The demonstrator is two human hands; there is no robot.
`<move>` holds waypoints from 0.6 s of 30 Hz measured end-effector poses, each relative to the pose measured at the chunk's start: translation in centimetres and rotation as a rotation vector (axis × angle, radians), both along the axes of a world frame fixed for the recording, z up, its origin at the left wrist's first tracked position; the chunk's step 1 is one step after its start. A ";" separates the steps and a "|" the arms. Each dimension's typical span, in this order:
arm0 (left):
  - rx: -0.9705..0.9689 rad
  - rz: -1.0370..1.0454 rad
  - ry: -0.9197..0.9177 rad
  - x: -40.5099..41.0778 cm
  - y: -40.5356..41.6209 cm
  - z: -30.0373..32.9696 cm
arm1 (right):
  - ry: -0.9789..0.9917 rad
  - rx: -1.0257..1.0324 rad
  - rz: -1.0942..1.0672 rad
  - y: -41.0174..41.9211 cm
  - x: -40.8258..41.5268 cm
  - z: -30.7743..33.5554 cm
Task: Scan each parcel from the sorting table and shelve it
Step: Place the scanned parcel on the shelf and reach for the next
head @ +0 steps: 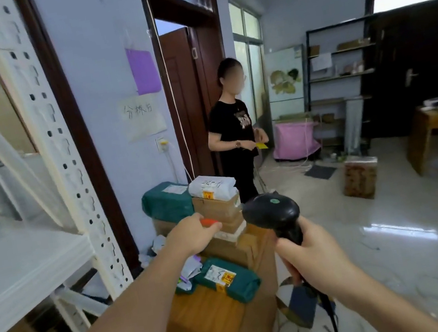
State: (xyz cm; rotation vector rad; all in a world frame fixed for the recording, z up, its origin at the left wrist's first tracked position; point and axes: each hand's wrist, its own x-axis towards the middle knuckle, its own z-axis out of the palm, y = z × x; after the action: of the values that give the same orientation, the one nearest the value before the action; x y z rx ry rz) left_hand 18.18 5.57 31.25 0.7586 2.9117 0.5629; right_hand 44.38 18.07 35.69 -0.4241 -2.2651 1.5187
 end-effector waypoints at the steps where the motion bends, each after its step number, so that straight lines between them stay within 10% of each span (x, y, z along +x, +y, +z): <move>1: 0.002 -0.001 -0.009 -0.9 0.9 -0.5 | -0.003 0.009 0.002 1.1 -1.0 -0.4; 18: -0.049 0.300 -0.274 -17.3 4.2 -14.3 | -0.185 0.083 0.237 9.9 -21.8 -6.9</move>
State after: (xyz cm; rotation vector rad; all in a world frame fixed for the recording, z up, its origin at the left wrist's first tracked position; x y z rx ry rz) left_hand 0.93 9.78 16.94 0.2151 2.7804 0.5658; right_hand 22.63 28.01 28.76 -0.2912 -2.5903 1.5443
